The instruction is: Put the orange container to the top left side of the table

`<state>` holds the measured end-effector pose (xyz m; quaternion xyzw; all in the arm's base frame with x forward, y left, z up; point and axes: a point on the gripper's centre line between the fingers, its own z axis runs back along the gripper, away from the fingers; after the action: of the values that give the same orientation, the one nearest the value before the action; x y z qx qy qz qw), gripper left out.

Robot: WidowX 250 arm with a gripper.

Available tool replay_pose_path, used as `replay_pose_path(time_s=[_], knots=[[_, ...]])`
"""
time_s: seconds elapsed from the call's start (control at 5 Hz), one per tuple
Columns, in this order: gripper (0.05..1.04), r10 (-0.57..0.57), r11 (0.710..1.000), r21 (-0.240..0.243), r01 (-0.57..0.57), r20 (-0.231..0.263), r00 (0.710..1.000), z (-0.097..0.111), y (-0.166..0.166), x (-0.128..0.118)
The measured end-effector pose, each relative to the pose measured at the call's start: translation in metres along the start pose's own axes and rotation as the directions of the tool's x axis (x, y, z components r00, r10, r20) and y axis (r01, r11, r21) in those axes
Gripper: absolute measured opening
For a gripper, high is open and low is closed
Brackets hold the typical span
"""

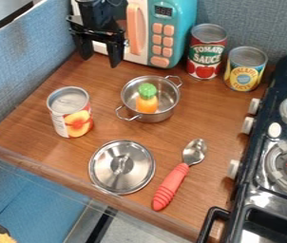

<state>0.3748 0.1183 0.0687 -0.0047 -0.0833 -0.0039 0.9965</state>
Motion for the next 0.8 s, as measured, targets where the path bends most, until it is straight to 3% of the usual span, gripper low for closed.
replay_pose_path(time_s=[0.2, 0.4, 0.6, 0.8], knots=[[0.999, 0.002, 1.000, -0.028, -0.004, -0.055, 0.998, -0.020, -0.004, -0.009], [1.000, -0.042, 0.996, -0.075, 0.036, -0.074, 0.996, -0.030, -0.031, -0.012], [0.999, -0.081, 0.991, -0.108, 0.074, -0.066, 0.995, -0.033, -0.057, -0.009], [0.999, -0.094, 0.991, -0.104, 0.089, -0.048, 0.994, -0.034, -0.068, -0.004]])
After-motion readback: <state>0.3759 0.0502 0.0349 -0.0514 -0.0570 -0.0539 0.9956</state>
